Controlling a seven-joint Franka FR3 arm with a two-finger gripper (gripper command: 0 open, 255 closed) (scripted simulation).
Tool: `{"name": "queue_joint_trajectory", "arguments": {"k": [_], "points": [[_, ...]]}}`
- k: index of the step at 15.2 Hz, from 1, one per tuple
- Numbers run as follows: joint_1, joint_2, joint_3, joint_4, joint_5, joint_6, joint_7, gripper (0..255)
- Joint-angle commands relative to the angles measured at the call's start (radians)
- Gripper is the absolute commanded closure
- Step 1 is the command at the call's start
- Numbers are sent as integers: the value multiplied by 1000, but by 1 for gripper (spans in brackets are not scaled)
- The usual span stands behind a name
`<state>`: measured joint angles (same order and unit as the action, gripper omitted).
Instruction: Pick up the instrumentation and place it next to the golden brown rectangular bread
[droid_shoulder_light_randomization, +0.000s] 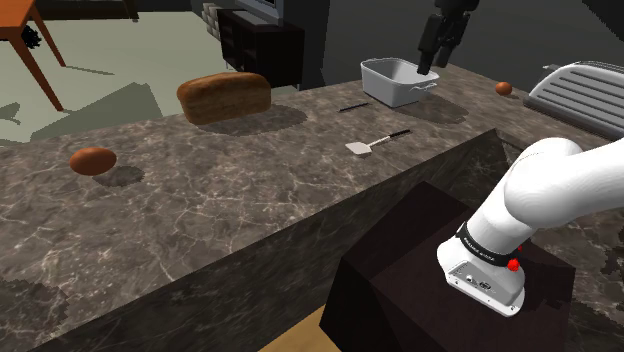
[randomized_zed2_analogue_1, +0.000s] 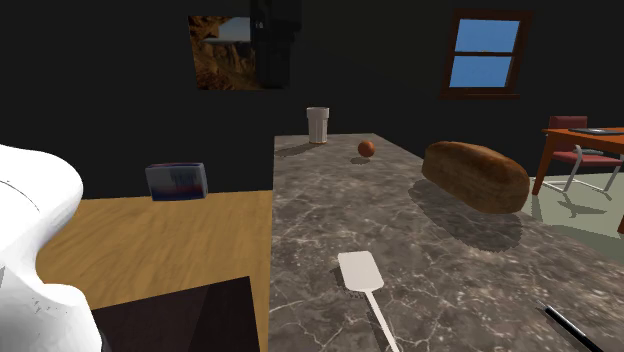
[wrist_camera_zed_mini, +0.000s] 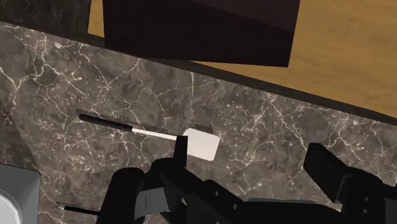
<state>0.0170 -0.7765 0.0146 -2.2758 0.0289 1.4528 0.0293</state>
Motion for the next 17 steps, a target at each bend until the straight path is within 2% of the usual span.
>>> {"name": "queue_joint_trajectory", "arguments": {"k": [1,9,17], "points": [[0,0,0,0,0,0,0,0],[103,7,-186,-208,-166,219,-509,0],[202,161,-390,-302,-314,500,-996,0]]}}
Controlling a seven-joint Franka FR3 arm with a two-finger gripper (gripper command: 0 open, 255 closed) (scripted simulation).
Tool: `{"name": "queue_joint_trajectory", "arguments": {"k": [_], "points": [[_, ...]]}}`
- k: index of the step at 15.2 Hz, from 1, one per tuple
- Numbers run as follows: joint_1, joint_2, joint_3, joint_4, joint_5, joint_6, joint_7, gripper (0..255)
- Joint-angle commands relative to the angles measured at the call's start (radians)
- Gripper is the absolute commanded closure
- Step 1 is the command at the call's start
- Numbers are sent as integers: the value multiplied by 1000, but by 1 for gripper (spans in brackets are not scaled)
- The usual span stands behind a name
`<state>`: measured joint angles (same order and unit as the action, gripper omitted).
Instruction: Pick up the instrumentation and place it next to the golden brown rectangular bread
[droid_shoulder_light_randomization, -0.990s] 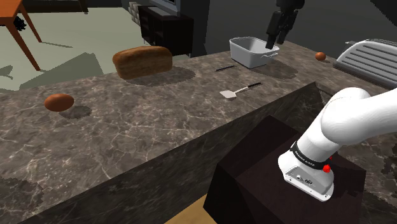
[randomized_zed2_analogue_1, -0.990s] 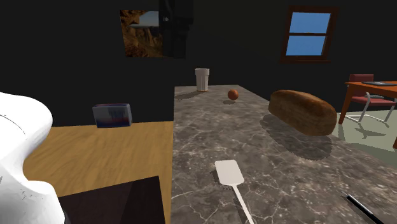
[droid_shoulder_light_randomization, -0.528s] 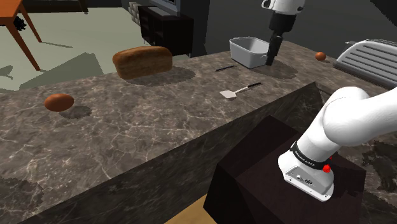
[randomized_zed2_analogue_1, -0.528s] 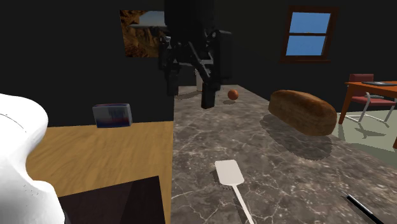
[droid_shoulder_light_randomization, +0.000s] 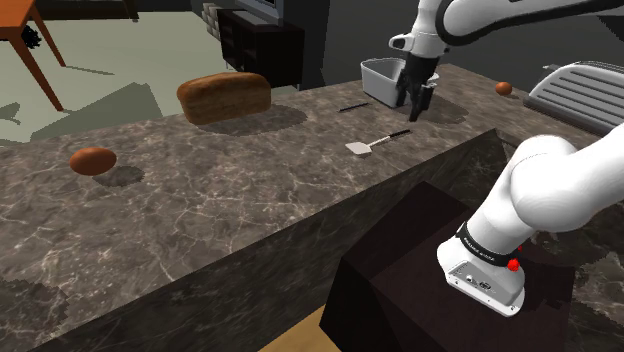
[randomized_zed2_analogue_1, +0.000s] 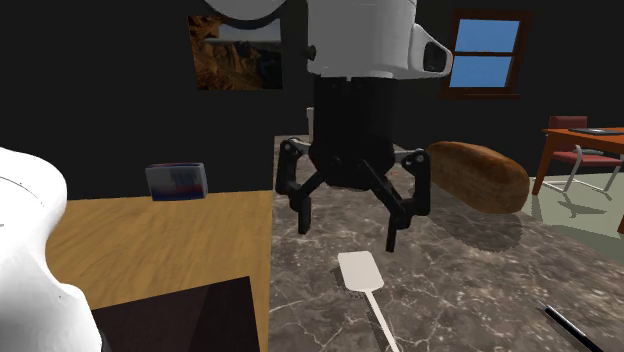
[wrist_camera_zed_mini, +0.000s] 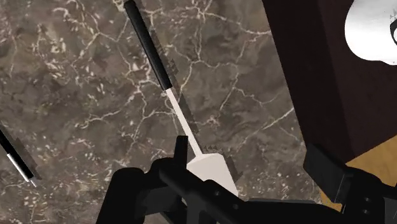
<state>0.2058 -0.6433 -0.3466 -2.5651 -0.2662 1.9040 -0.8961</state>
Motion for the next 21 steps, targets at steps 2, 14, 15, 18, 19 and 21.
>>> {"name": "queue_joint_trajectory", "arguments": {"k": [2,14,15,18,19,21], "points": [[44,89,-80,-19,-44,127,-191,0],[122,319,-217,-63,-62,420,-457,0],[122,318,-217,-63,-63,420,-457,0],[122,319,-217,-63,-62,420,-457,0],[122,319,-217,-63,-62,420,-457,0],[122,319,-217,-63,-62,420,-457,0]]}}
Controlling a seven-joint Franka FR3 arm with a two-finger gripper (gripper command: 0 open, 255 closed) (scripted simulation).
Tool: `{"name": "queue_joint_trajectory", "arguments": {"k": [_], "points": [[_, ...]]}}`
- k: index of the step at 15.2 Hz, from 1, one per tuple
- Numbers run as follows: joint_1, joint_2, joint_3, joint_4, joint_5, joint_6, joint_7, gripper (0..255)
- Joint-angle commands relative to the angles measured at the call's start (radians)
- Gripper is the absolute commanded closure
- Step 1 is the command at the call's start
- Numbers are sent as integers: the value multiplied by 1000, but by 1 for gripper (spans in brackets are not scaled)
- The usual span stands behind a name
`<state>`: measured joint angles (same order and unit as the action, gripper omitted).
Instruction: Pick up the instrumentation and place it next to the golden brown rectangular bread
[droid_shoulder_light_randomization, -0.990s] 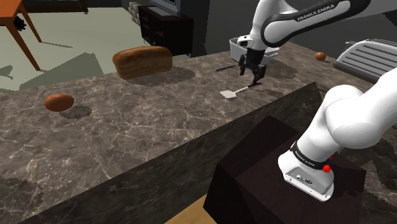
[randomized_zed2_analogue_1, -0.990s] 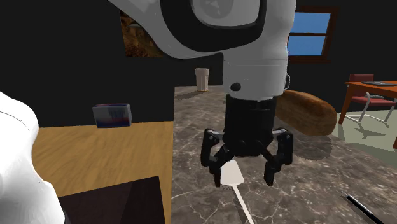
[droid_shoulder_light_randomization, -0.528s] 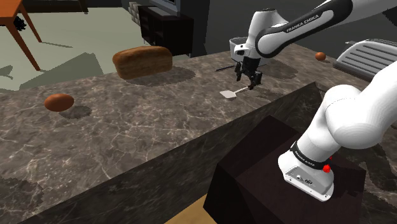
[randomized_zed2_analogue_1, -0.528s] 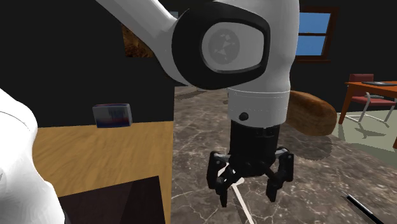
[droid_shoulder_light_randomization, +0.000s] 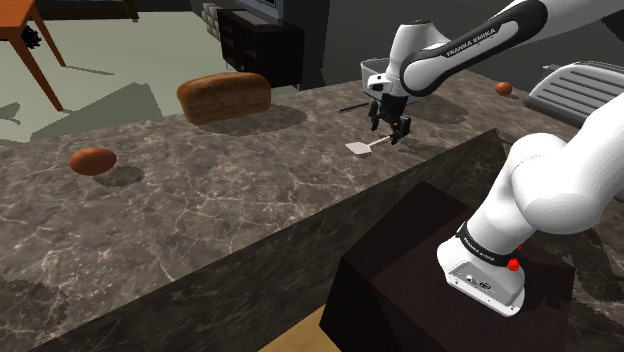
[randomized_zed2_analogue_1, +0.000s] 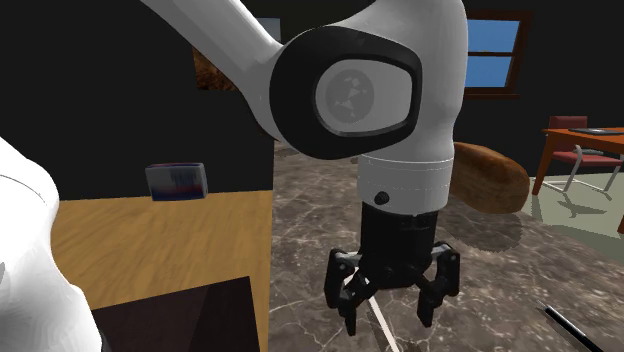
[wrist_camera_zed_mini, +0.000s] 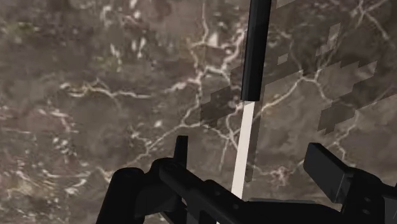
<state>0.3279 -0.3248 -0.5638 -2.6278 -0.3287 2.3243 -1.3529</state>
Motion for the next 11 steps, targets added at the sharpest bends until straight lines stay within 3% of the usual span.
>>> {"name": "queue_joint_trajectory", "arguments": {"k": [1,2,11], "points": [[0,0,0,0,0,0,0,0],[0,0,0,0,0,0,0,255],[0,0,0,0,0,0,0,255]]}}
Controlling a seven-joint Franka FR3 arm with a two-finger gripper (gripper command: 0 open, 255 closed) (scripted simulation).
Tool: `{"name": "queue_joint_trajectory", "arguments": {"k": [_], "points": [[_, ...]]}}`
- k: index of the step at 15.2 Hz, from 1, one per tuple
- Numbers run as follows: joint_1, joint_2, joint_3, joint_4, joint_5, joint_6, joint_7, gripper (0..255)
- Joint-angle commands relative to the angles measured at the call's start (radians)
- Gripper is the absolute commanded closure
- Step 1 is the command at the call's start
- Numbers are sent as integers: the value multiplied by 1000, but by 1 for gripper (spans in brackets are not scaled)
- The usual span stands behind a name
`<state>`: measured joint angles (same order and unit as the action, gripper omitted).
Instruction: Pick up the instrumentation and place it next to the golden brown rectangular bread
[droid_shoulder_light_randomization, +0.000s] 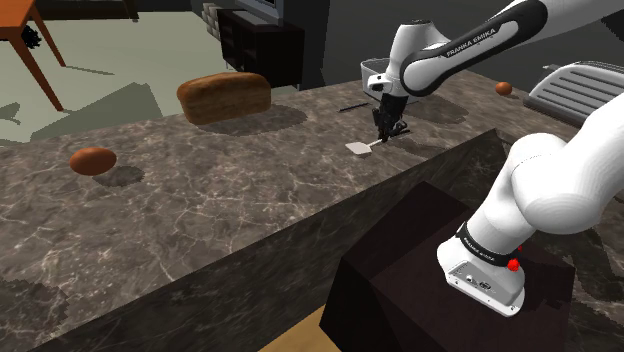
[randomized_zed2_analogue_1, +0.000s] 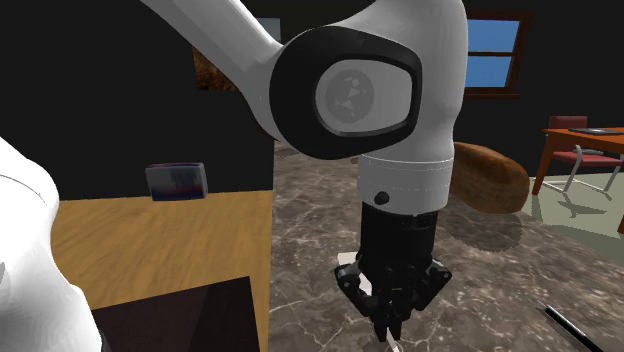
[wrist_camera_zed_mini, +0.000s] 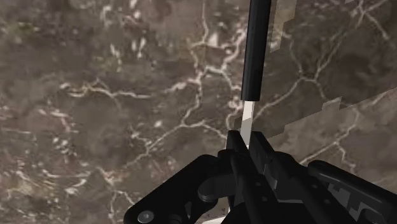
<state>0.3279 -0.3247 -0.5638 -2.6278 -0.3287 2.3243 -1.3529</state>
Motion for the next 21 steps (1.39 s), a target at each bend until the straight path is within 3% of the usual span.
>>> {"name": "queue_joint_trajectory", "arguments": {"k": [1,21], "points": [[-1,-12,4,6,-1,-17,1,255],[-9,-170,79,167,11,-334,2,255]]}}
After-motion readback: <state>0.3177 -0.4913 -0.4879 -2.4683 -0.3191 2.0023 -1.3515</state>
